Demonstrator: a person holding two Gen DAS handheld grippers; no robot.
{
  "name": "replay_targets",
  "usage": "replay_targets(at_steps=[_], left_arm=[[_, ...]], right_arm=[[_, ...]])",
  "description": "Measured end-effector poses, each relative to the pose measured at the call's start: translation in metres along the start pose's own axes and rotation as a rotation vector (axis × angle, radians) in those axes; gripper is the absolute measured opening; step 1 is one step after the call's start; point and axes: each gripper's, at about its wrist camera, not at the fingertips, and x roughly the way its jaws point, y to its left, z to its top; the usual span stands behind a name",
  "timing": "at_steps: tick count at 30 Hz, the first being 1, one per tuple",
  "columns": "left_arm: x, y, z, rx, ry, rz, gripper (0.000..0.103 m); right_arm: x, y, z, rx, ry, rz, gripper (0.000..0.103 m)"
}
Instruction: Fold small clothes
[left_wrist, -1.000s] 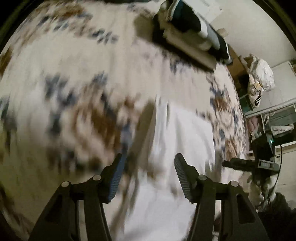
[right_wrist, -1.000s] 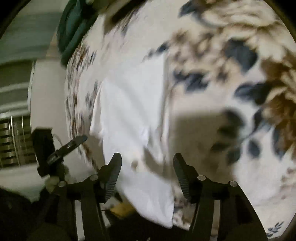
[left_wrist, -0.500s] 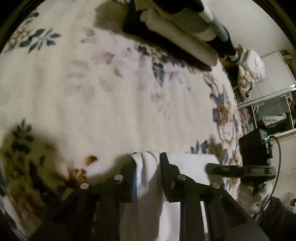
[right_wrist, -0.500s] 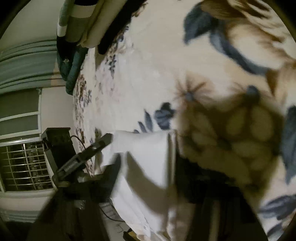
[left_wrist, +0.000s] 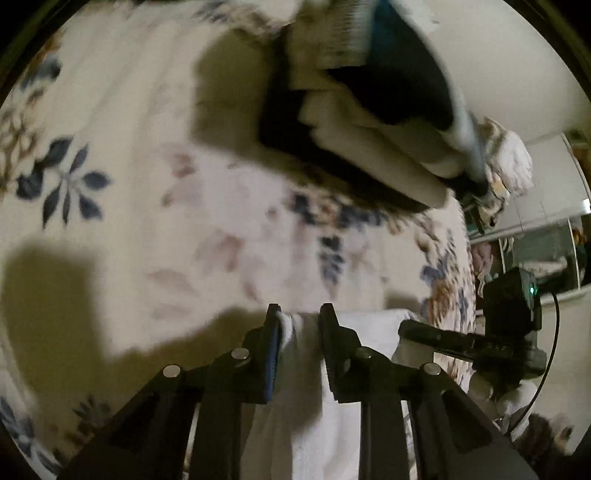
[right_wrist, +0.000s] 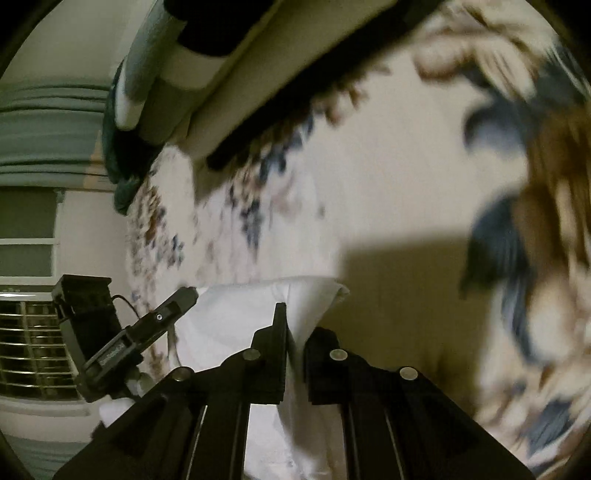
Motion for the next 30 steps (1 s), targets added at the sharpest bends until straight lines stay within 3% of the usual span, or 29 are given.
replay_targets(at_steps=[1, 3, 5, 7, 9, 16, 19, 23, 30], left_arm=[[-0.002, 0.007, -0.002, -0.014, 0.003, 0.025, 0.020], [-0.012, 0.014, -0.017, -0.012, 0.000, 0.024, 0.024], [-0.020, 0.017, -0.037, 0.008, 0.004, 0.065, 0.035], [-0.025, 0.020, -0.065, 0.052, 0.022, 0.158, 0.043], [-0.028, 0.028, -0.085, 0.051, 0.036, 0.204, 0.043], [-0.062, 0.033, -0.140, -0.032, 0.017, 0.227, 0.043], [-0.082, 0.022, -0.168, -0.062, 0.014, 0.195, 0.043], [-0.096, 0.010, -0.211, -0.084, 0.050, 0.161, 0.043], [-0.082, 0.024, -0.306, -0.174, 0.210, 0.141, 0.043]], right_arm=[[0.007, 0.001, 0.003, -0.004, 0.037, -0.051, 0.009], [0.007, 0.002, -0.001, -0.011, 0.049, -0.113, 0.021], [0.003, 0.003, -0.014, -0.040, 0.062, -0.152, 0.043], [-0.001, 0.002, -0.032, -0.062, 0.078, -0.170, 0.051], [-0.003, -0.003, -0.051, -0.079, 0.095, -0.217, 0.051], [-0.014, -0.017, -0.104, -0.099, 0.124, -0.282, 0.051], [-0.030, -0.027, -0.121, -0.052, 0.105, -0.231, 0.057], [-0.057, -0.045, -0.160, 0.031, 0.120, -0.157, 0.058], [-0.051, -0.080, -0.267, 0.144, 0.278, -0.133, 0.058]])
